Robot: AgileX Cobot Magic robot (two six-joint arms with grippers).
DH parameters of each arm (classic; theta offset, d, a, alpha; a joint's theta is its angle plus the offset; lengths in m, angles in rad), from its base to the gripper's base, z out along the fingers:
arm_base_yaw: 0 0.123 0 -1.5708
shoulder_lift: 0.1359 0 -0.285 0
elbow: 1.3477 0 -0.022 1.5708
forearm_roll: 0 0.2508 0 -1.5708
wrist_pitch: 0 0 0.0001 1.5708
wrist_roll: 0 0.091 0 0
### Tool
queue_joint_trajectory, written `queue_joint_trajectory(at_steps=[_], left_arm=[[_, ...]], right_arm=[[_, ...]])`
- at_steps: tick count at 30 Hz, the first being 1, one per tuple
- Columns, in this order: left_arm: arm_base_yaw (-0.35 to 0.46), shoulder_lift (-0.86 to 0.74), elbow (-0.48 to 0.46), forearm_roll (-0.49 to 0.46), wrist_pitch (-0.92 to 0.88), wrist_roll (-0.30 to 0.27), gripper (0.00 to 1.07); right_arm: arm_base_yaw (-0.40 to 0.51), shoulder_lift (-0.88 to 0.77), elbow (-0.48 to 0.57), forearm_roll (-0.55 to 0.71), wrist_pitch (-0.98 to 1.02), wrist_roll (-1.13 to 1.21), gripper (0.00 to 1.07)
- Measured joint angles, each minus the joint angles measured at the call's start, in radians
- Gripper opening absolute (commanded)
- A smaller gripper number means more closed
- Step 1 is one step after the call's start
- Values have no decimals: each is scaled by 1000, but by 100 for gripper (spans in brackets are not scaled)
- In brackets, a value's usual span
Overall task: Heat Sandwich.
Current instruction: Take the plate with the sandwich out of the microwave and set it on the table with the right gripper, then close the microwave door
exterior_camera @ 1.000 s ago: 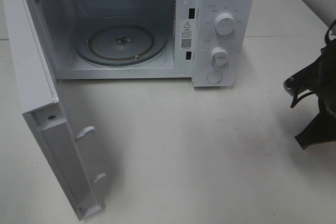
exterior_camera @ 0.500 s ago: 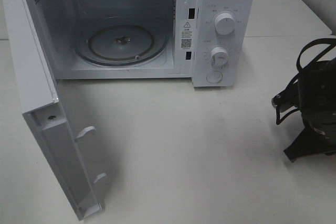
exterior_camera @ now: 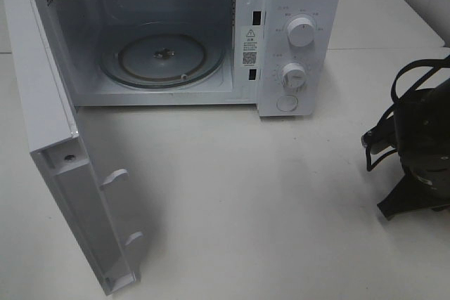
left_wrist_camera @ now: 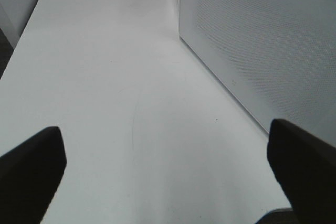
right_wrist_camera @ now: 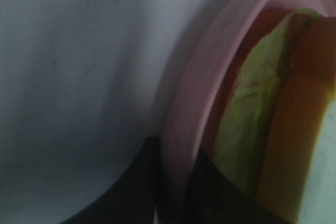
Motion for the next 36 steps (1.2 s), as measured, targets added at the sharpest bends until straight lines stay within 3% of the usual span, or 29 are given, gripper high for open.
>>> queue_joint_trajectory(at_steps=[2, 6, 8, 11, 15, 26, 29, 36], left_arm=[[0, 0, 0, 0, 0, 0, 100], [0, 0, 0, 0, 0, 0, 100], [0, 0, 0, 0, 0, 0, 100], [0, 0, 0, 0, 0, 0, 100], [0, 0, 0, 0, 0, 0, 100], [0, 0, 0, 0, 0, 0, 100], [0, 0, 0, 0, 0, 0, 100], [0, 0, 0, 0, 0, 0, 100]], right_arm=[[0, 0, 0, 0, 0, 0, 10], [0, 0, 0, 11, 3, 1, 27], [0, -4, 0, 15, 4, 1, 30], [0, -27, 0, 35, 4, -1, 46], [0, -80, 1, 76, 5, -29, 57], [0, -260, 2, 326, 3, -301, 69], [0, -354, 3, 425, -1, -410, 78], [0, -499, 3, 519, 9, -511, 82]])
